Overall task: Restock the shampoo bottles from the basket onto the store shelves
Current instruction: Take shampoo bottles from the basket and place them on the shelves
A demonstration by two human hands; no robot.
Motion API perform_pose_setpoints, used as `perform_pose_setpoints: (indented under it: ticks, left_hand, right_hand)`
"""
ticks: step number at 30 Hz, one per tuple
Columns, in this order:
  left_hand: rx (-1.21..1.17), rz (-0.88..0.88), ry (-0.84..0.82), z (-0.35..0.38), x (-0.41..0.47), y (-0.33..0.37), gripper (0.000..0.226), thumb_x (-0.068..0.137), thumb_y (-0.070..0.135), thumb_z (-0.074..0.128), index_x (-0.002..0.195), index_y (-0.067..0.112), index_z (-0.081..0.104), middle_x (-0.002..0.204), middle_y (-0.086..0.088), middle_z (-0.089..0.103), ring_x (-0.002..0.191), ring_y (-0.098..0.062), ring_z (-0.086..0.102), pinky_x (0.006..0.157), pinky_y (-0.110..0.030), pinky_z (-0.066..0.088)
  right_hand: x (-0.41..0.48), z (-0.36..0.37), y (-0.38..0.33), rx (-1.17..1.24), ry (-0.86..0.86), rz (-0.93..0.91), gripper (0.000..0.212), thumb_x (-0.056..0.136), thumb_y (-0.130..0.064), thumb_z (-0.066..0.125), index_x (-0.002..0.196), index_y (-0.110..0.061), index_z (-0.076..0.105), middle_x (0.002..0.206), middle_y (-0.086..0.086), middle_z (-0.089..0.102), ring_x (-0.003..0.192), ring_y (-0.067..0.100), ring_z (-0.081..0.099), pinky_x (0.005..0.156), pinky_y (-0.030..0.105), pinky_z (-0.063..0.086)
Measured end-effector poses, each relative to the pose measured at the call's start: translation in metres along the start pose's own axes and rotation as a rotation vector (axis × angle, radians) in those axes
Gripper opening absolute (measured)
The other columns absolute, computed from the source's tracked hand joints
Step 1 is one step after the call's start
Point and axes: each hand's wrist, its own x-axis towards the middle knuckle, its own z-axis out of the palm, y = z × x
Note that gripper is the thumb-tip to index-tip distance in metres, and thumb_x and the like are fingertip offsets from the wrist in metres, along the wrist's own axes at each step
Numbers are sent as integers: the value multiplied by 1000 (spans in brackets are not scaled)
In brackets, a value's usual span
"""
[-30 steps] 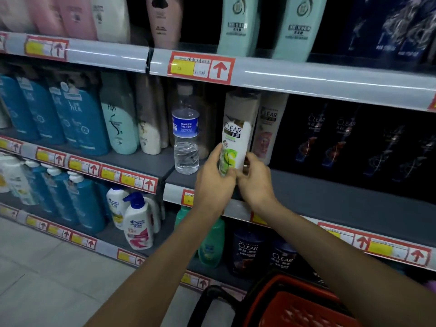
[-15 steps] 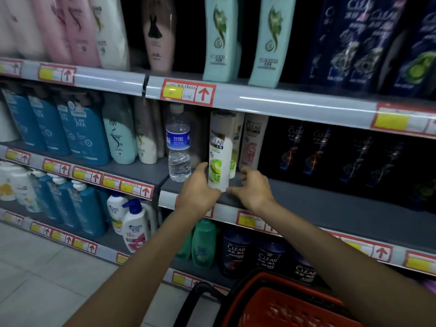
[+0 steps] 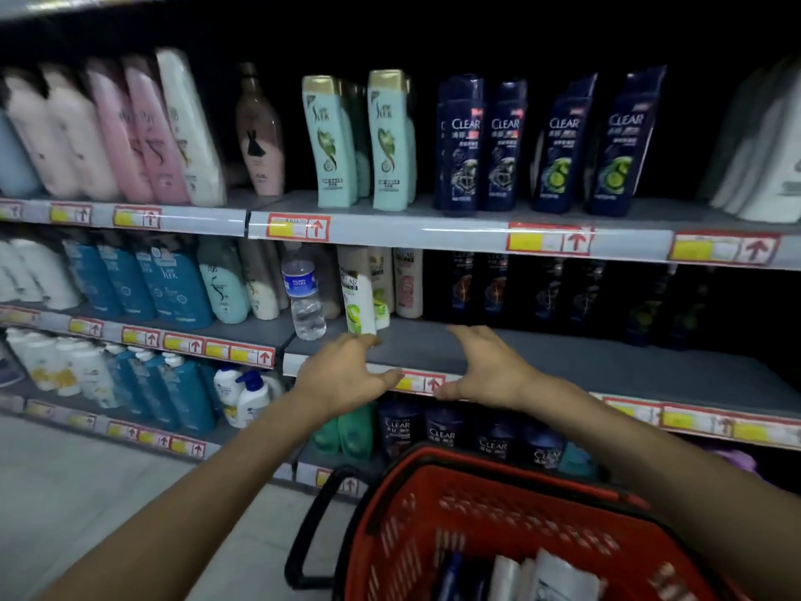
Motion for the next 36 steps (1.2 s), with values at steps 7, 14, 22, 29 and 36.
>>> perform_pose_setpoints:
  ticks: [7, 14, 22, 29, 36]
  left_hand:
    - [-14, 119, -25, 25, -54, 45, 86, 78, 81, 51, 150, 33, 46, 151, 5, 50, 138, -20, 48, 106, -43, 48]
    - [-28, 174, -165, 91, -91, 68, 84, 80, 80, 50, 151, 36, 44, 150, 8, 50, 136, -16, 51, 106, -40, 48]
    - [-1, 173, -386, 182, -117, 87, 76, 86, 74, 57, 151, 37, 43, 151, 8, 50, 137, -16, 51, 108, -34, 46]
    - [-49, 91, -635, 260, -122, 105, 73, 82, 71, 64, 139, 28, 50, 133, 4, 65, 121, -21, 63, 91, -34, 53]
    - [-230, -111, -747, 327, -105, 123, 75, 60, 75, 75, 118, 30, 61, 106, 10, 75, 94, -9, 72, 88, -38, 60]
  right_hand:
    - [-99, -6, 50, -31, -86, -3, 116, 71, -62, 81, 161, -22, 20, 158, 10, 31, 146, 30, 32, 116, 42, 35]
    - [-169, 37, 109, -16, -241, 4, 110, 77, -54, 80, 161, -25, 16, 157, 6, 30, 146, 26, 32, 118, 36, 33]
    - [-209, 107, 153, -164, -530, 66, 93, 85, -42, 75, 158, -19, 22, 155, 14, 31, 139, 35, 41, 110, 39, 43]
    - [-244, 134, 187, -325, -681, 81, 73, 91, -24, 64, 156, -21, 31, 156, 12, 32, 140, 37, 37, 112, 43, 40]
    - [-247, 137, 205, -291, -680, 97, 69, 92, -23, 66, 154, -20, 35, 155, 12, 37, 138, 33, 43, 111, 42, 42]
